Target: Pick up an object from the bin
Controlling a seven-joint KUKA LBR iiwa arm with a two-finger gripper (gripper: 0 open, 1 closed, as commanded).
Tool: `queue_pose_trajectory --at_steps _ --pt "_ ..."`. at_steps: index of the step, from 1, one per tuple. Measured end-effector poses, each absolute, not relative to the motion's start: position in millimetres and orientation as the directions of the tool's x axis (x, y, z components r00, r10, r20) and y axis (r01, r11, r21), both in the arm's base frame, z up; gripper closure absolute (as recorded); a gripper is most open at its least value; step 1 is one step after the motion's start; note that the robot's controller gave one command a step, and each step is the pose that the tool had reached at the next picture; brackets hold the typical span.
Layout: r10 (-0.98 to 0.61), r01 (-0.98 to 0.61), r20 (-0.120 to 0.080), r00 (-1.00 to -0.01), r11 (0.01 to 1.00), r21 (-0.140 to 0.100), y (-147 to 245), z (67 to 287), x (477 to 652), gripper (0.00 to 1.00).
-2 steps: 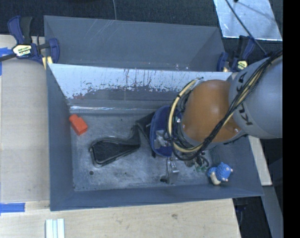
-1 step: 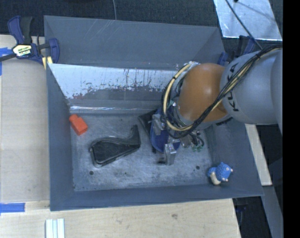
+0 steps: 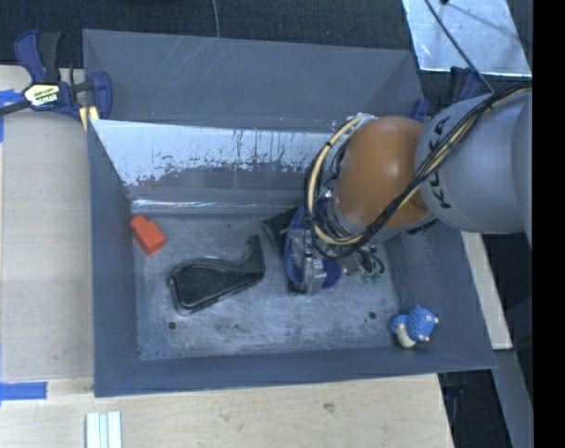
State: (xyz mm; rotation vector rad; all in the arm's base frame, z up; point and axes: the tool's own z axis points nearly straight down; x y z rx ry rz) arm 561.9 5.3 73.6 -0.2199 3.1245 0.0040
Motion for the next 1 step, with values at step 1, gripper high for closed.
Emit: queue_pose_trajectory --at_steps 1 --pt "-0.115 -0.115 -0.001 -0.993 0.993 0.002 3.0 183.6 611.7 1.0"
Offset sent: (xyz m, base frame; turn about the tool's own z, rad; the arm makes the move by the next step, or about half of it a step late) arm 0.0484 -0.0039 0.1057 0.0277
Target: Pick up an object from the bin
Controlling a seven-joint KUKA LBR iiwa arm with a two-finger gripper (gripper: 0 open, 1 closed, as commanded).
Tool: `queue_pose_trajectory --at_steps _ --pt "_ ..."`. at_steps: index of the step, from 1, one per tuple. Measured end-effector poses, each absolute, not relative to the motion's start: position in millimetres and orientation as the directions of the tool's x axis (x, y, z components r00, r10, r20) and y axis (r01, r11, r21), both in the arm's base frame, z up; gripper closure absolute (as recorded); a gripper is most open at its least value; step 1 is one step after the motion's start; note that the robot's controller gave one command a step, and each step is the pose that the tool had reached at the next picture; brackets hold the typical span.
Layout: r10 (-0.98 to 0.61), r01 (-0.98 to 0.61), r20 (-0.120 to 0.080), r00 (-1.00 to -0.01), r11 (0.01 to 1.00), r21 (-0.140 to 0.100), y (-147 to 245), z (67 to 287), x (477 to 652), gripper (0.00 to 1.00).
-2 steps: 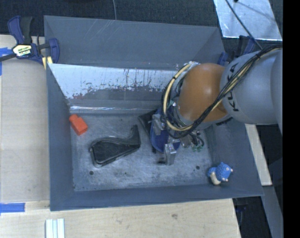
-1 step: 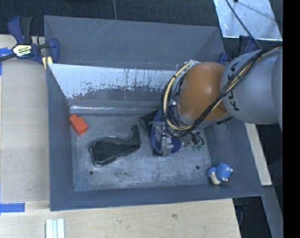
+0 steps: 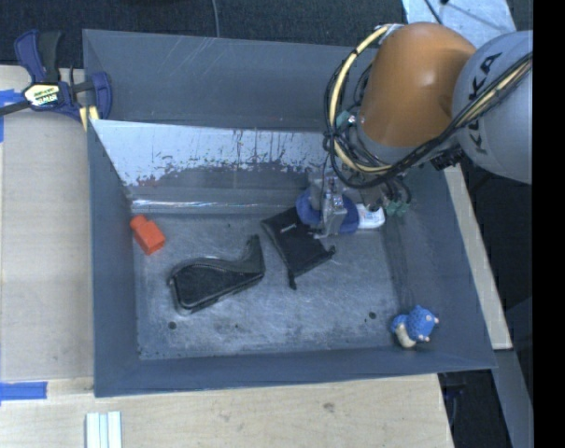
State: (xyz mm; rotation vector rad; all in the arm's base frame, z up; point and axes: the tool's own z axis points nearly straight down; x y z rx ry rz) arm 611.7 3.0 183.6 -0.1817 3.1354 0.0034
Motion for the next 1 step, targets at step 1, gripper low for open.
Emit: queue_pose_trajectory --at_steps 1 --pt "-0.163 -0.163 -0.013 -0.987 0.987 -0.002 -2.2 290.2 624.8 1.0"
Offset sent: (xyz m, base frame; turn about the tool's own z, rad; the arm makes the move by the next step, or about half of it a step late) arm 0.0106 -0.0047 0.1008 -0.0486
